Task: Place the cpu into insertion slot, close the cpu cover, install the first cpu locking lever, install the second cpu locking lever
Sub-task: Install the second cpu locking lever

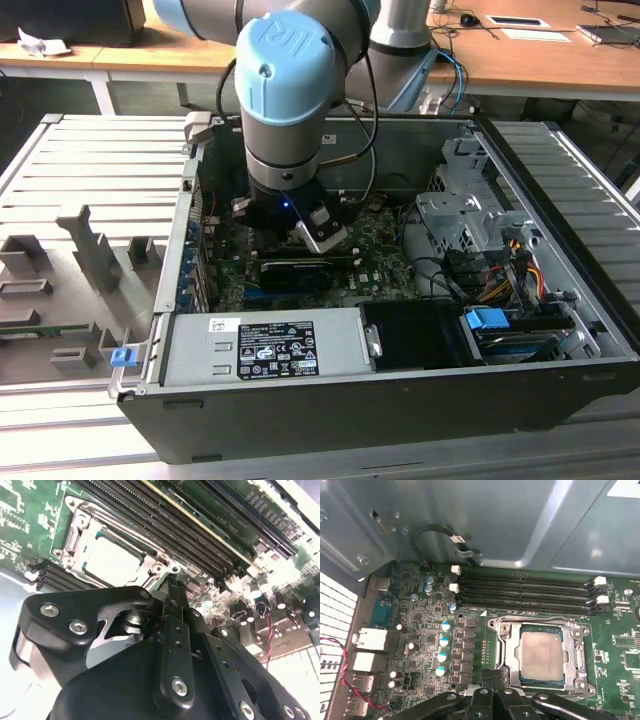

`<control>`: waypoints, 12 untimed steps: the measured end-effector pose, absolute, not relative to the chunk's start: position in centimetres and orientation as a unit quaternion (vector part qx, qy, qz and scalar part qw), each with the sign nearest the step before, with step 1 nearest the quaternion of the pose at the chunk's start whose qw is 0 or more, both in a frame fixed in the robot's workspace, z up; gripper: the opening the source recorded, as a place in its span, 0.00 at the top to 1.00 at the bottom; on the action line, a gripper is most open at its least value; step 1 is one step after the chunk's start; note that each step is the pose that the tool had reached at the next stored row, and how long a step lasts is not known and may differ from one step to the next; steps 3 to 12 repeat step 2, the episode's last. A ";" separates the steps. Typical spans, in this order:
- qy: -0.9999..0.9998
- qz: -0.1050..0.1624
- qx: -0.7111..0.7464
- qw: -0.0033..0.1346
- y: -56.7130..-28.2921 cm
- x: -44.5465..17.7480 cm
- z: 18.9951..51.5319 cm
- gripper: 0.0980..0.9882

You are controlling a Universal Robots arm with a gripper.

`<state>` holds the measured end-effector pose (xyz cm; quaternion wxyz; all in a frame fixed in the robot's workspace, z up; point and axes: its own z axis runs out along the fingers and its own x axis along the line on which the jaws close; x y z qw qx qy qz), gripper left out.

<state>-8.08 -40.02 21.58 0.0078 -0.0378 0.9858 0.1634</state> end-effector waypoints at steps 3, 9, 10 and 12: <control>0.986 0.163 -0.038 0.008 -40.0 -8.1 22.2 0.99; 0.986 0.163 -0.038 0.008 -40.0 -8.1 22.2 0.99; 0.986 0.163 -0.038 0.008 -40.0 -8.1 22.2 0.99; 0.986 0.163 -0.038 0.008 -40.0 -8.1 22.2 0.99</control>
